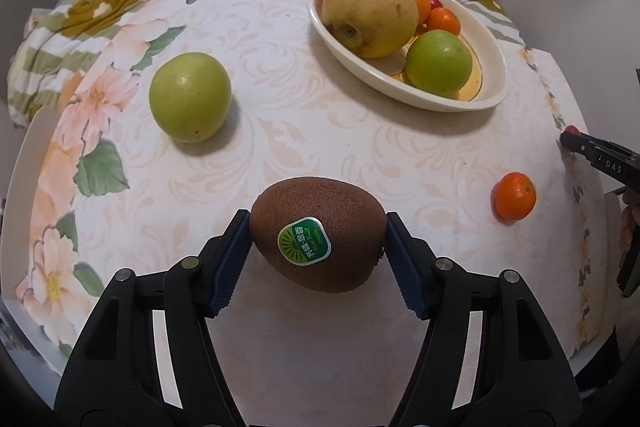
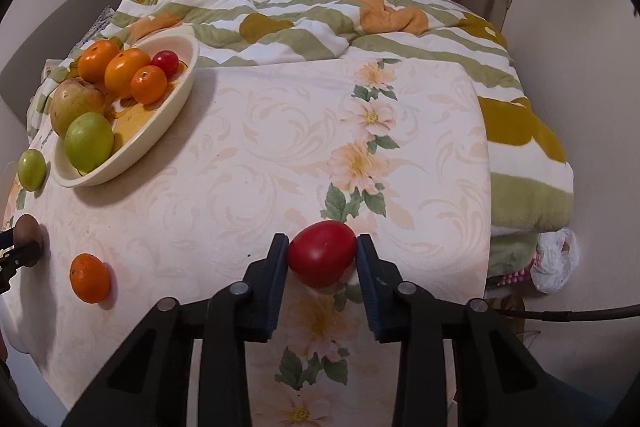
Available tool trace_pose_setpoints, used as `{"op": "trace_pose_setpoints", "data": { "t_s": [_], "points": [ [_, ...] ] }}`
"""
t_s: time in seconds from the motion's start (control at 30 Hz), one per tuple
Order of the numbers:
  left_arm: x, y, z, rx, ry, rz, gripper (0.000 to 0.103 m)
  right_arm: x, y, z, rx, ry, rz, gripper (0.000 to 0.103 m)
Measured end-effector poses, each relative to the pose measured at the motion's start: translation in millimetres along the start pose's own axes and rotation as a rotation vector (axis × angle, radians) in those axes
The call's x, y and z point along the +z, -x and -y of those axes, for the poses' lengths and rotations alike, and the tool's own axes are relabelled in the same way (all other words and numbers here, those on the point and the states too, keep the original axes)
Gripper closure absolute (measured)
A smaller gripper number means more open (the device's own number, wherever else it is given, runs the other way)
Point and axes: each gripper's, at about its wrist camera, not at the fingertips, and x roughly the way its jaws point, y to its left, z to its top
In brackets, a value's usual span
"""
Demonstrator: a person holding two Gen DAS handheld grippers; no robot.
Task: Organize fruits
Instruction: 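Grasp the kiwi with the left tool while the right tool grasps the red tomato, then carry the kiwi and tomato over the white bowl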
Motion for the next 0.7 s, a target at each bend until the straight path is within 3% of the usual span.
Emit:
{"op": "trace_pose_setpoints", "data": {
  "t_s": [0.3, 0.7],
  "points": [
    [9.2, 26.7, 8.2, -0.015, 0.001, 0.044, 0.030, 11.4, 25.3, -6.4, 0.024, 0.018, 0.050, 0.071],
    [47.7, 78.2, 25.5, -0.046, -0.046, 0.137, 0.030, 37.1, 75.3, -31.5, 0.082, 0.048, 0.137, 0.072]
  ]
}}
